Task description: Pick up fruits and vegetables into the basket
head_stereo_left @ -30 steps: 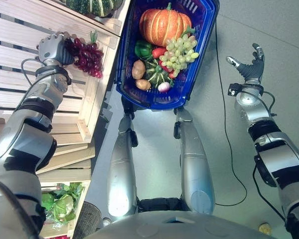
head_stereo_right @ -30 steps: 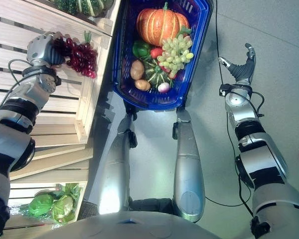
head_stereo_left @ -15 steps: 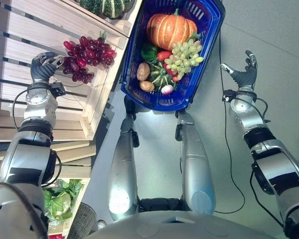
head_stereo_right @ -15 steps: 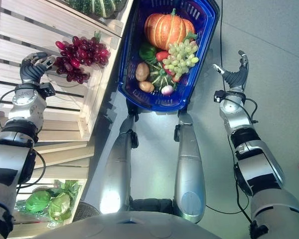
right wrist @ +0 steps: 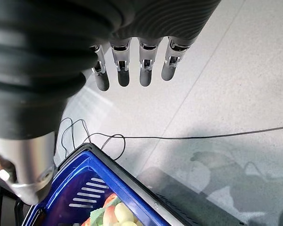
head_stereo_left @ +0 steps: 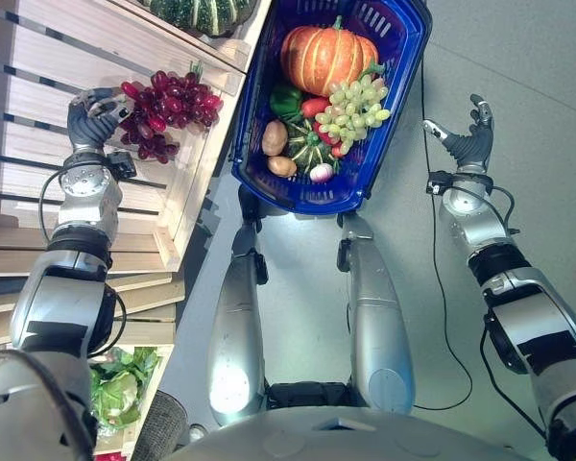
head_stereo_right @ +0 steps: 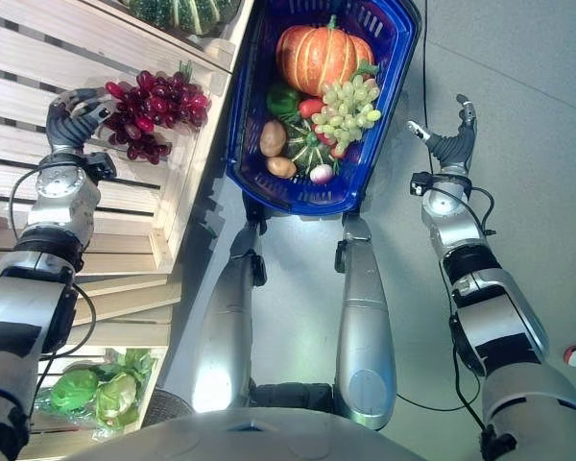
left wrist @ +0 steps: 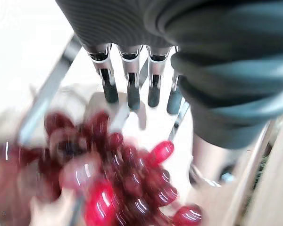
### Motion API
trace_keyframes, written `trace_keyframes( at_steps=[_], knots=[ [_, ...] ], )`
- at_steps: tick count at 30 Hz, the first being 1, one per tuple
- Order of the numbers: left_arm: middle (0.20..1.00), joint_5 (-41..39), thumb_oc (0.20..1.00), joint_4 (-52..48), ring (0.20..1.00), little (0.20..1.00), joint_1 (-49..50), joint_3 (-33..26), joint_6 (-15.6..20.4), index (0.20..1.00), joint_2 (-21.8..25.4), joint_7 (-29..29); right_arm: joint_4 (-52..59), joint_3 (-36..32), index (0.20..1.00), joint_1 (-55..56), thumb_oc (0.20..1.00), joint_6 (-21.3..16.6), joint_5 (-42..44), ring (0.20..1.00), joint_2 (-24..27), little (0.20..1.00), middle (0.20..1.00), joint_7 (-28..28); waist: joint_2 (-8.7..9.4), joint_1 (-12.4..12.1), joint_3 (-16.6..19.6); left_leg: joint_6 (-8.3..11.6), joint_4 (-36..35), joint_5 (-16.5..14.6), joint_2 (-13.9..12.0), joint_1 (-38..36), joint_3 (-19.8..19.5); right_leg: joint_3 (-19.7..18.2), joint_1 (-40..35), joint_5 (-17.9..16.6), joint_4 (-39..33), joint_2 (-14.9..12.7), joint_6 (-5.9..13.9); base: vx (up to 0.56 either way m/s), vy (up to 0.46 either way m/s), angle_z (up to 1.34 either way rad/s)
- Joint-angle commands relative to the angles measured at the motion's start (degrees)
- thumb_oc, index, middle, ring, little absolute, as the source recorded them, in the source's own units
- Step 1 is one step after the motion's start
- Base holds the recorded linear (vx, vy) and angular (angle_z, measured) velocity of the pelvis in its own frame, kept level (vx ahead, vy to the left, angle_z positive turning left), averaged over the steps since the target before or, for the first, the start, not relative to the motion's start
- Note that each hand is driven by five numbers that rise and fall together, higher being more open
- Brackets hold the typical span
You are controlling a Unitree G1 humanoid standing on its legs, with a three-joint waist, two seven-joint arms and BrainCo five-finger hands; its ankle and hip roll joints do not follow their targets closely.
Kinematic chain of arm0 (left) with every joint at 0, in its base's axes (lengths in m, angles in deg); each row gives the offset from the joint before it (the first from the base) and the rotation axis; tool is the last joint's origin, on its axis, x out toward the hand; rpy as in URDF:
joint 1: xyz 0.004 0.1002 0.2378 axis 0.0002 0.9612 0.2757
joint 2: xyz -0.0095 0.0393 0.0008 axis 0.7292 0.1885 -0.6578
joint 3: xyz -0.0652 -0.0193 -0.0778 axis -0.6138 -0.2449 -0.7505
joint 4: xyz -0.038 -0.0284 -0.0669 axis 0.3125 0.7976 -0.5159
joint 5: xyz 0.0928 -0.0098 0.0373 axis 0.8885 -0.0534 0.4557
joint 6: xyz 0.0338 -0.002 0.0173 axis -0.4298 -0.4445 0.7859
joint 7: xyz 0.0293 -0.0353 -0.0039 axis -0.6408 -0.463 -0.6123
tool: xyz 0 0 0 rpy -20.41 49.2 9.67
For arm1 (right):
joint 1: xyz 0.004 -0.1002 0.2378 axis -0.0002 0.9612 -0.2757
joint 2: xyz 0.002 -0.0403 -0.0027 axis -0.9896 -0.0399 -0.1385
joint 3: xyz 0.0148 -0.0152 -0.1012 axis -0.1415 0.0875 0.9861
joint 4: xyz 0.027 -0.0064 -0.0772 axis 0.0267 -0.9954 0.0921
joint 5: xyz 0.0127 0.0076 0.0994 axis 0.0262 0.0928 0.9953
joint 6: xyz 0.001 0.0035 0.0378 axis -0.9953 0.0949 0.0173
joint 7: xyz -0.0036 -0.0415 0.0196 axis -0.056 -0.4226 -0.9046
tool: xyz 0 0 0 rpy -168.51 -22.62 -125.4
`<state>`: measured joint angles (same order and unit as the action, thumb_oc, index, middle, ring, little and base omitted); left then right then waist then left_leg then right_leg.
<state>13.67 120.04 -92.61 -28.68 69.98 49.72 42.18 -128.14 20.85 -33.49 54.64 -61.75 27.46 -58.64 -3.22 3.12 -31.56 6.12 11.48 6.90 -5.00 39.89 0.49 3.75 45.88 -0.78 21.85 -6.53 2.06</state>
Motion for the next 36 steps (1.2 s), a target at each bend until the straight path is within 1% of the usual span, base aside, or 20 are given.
trace_keyframes(
  at_steps=[1,2,4,6,8,10,11,14,16,17,19,20,23,24,27,31,36],
  knots=[
    [1.0,23.7,1.0,-1.4,1.0,1.0,-2.0,4.0,-2.7,1.0,3.9,-11.3,1.4,0.6,1.0,1.6,1.0,-2.5,1.3,1.0,1.4,1.0,1.0,-0.5,1.64,-0.5,1.8,-2.76,4.2,-5.4,4.7,1.7,2.3,3.9,-3.1,4.3,-0.4,3.0,0.67,0.0,0.0,0.0],
    [1.0,27.5,1.0,-1.5,1.0,1.0,-3.0,6.3,-4.2,1.0,4.3,-12.8,0.9,0.9,1.0,1.2,1.0,-2.8,1.9,1.0,1.8,1.0,1.0,0.1,1.68,-0.5,1.8,-2.75,3.8,-5.2,4.6,1.6,2.4,3.9,-3.2,4.1,-0.7,3.0,0.7,0.0,0.0,0.0],
    [1.0,32.1,1.0,-0.9,1.0,1.0,-5.0,10.2,-6.4,1.0,4.4,-14.7,-0.5,1.3,1.0,0.5,1.0,-3.8,2.4,1.0,2.2,1.0,1.0,0.9,1.67,-0.4,1.8,-2.79,3.5,-5.1,4.6,1.7,2.5,4.0,-3.1,4.0,-0.9,3.1,0.72,-0.01,0.031,-0.01],
    [1.0,37.2,1.0,0.9,1.0,1.0,-7.1,14.6,-8.4,1.0,4.2,-15.3,-1.8,1.7,1.0,-0.4,1.0,-4.6,2.5,1.0,2.3,1.0,1.0,1.6,1.65,-0.1,1.8,-2.77,3.4,-5.1,4.7,1.8,2.6,4.1,-2.9,3.8,-1.1,2.9,0.82,0.0,0.0,0.0],
    [1.0,39.9,1.0,1.6,1.0,1.0,-8.0,16.3,-9.2,1.0,3.9,-15.8,-2.4,1.8,1.0,-1.1,1.0,-4.6,2.4,1.0,2.1,1.0,1.0,1.7,1.67,0.0,1.8,-2.76,3.4,-5.0,4.7,1.9,2.6,4.2,-2.9,3.6,-1.2,2.9,0.85,0.0,0.0,0.0],
    [1.0,43.6,1.0,3.7,1.0,1.0,-9.4,19.1,-10.0,1.0,3.1,-17.6,-3.4,2.6,1.0,-2.4,1.0,-4.7,2.8,1.0,2.1,1.0,1.0,1.8,1.83,0.3,1.8,-2.63,3.1,-4.9,4.6,1.8,3.0,4.2,-3.0,3.4,-1.6,2.8,0.91,0.0,0.0,0.0],
    [1.0,44.1,1.0,4.6,1.0,1.0,-9.8,20.2,-10.0,1.0,2.9,-18.2,-3.7,2.7,1.0,-2.7,1.0,-4.8,2.8,1.0,2.1,1.0,1.0,2.0,1.85,0.4,1.8,-2.58,3.2,-4.9,4.6,1.9,3.1,4.2,-2.9,3.4,-1.5,2.8,0.92,0.0,0.0,0.0],
    [1.0,46.4,1.0,5.7,1.0,1.0,-10.9,22.4,-10.2,1.0,2.3,-17.9,-3.9,2.9,1.0,-3.0,1.0,-4.6,2.3,1.0,1.6,1.0,1.0,1.9,1.99,0.7,1.8,-2.47,3.4,-4.9,4.5,2.3,3.2,4.2,-2.6,3.3,-1.5,2.8,1.01,0.0,0.0,0.0],
    [1.0,47.9,1.0,6.4,1.0,1.0,-11.1,23.5,-10.4,1.0,1.9,-16.4,-4.0,3.1,1.0,-3.3,1.0,-3.8,2.0,1.0,1.4,1.0,1.0,2.3,2.04,0.8,1.8,-2.41,3.4,-4.8,4.5,2.3,3.4,4.1,-2.5,3.2,-1.6,2.8,1.07,0.0,0.0,0.0],
    [1.0,48.8,1.0,6.9,1.0,1.0,-11.3,24.3,-10.3,1.0,1.8,-15.8,-4.4,3.1,1.0,-3.5,1.0,-2.6,2.3,1.0,1.2,1.0,1.0,3.6,2.1,0.9,1.8,-2.38,3.5,-4.8,4.4,2.4,3.4,4.1,-2.4,3.1,-1.6,2.8,1.1,0.0,0.0,0.0],
    [1.0,49.2,1.0,7.7,1.0,1.0,-11.2,24.8,-11.5,1.0,1.2,-13.8,-5.3,3.1,1.0,-3.7,1.0,-0.2,4.0,1.0,0.6,1.0,1.0,5.5,2.18,1.0,1.8,-2.37,3.2,-4.7,4.4,2.4,3.5,4.0,-2.3,2.9,-1.8,2.9,1.12,0.0,0.0,0.0],
    [1.0,49.8,1.0,8.2,1.0,1.0,-11.1,24.9,-11.7,1.0,0.9,-13.2,-6.6,3.0,1.0,-3.9,1.0,0.6,5.5,1.0,0.4,1.0,1.0,7.6,2.18,1.0,1.8,-2.38,3.3,-4.7,4.4,2.5,3.5,3.9,-2.3,2.9,-1.8,3.0,1.11,0.0,0.0,0.0],
    [1.0,50.3,1.0,10.2,1.0,1.0,-11.5,25.5,-12.5,1.0,0.3,-10.4,-12.0,2.0,1.0,-4.5,1.0,1.4,11.3,1.0,-0.6,1.0,1.0,11.3,2.23,0.9,1.8,-2.38,3.4,-4.7,4.2,2.6,3.6,3.8,-2.2,2.9,-1.9,3.1,1.02,0.0,0.0,0.0],
    [1.0,49.7,1.0,11.3,1.0,1.0,-11.8,25.8,-13.2,1.0,0.1,-7.9,-14.8,0.8,1.0,-4.7,1.0,1.5,14.2,1.0,-1.1,1.0,1.0,13.1,2.22,0.9,1.8,-2.44,3.6,-4.7,4.2,2.8,3.5,3.7,-2.1,2.9,-1.8,3.2,0.96,0.0,0.0,0.0],
    [1.0,49.4,1.0,12.5,1.0,1.0,-12.0,26.2,-13.5,1.0,-0.1,-5.9,-17.6,-0.7,1.0,-4.7,1.0,1.9,17.2,1.0,-1.4,1.0,1.0,14.9,2.21,0.9,1.8,-2.47,3.8,-4.8,4.1,3.0,3.4,3.4,-1.9,2.9,-1.5,3.4,0.88,0.0,0.0,0.0],
    [1.0,49.0,1.0,13.6,1.0,1.0,-11.7,26.1,-14.2,1.0,-0.4,-4.1,-20.1,-2.6,1.0,-4.8,1.0,2.6,20.0,1.0,-1.7,1.0,1.0,16.3,2.15,1.0,1.8,-2.61,4.0,-4.8,3.9,3.4,3.5,3.2,-1.5,2.9,-1.3,3.7,0.84,0.0,0.0,0.0],
    [1.0,49.2,1.0,15.1,1.0,1.0,-11.3,25.9,-14.4,1.0,-0.3,-4.2,-21.2,-3.6,1.0,-5.2,1.0,2.1,20.8,1.0,-1.6,1.0,1.0,17.4,2.3,0.9,1.8,-2.58,4.4,-4.7,3.8,4.4,3.1,3.1,-0.8,2.7,-1.3,3.8,0.82,0.0,0.001,-0.01]
  ],
)
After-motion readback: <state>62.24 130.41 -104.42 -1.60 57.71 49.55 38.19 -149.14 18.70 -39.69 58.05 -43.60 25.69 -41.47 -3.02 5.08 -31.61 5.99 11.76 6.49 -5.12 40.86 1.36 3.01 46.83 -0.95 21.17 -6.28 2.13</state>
